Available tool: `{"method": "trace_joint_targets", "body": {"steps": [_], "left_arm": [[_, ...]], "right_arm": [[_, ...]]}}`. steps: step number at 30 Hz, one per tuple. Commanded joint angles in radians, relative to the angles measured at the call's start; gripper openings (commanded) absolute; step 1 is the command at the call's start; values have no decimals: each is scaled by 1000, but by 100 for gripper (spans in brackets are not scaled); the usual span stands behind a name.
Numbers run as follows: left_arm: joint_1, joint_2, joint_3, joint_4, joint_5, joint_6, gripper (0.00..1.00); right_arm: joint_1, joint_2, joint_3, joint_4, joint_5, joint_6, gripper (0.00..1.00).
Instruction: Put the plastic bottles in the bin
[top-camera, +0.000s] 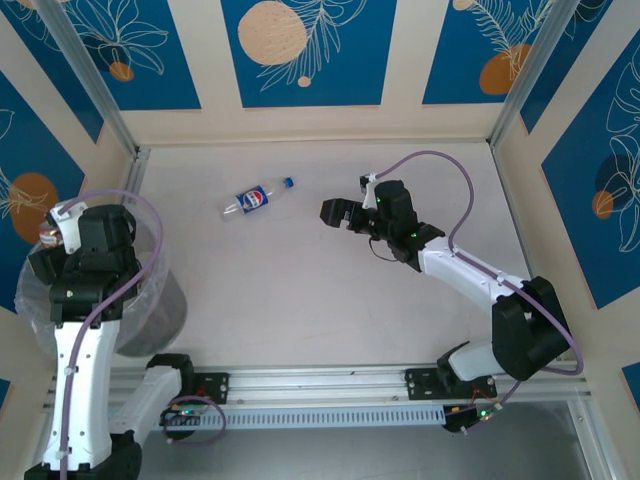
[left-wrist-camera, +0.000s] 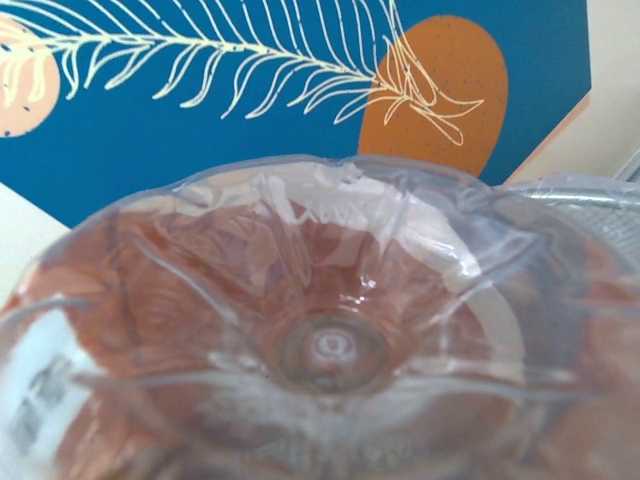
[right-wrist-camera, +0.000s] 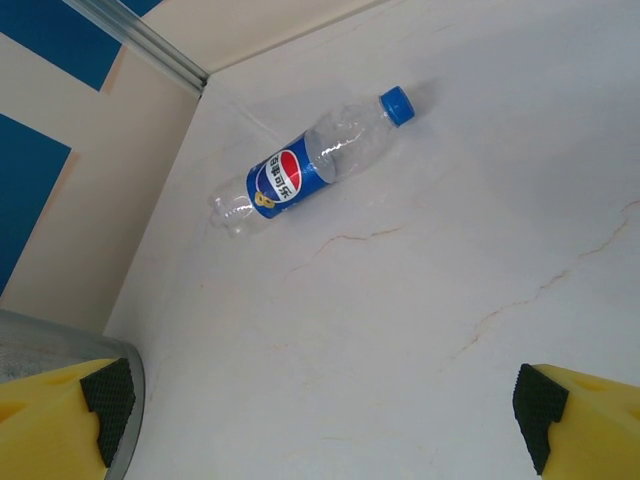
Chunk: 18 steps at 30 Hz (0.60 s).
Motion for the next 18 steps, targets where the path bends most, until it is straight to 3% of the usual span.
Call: {"method": "trace_joint_targets", "body": {"steps": [1, 8, 18], "left_arm": [[36, 55, -12, -33, 23, -76, 63], [59, 84, 17, -45, 111, -119, 86], [59, 63, 96, -80, 309, -159, 99]], "right_arm": [[-4, -24, 13, -16, -11, 1, 99], [-4, -18, 17, -28, 4, -9, 100], [-4, 9, 32, -34, -4, 5, 100]]}}
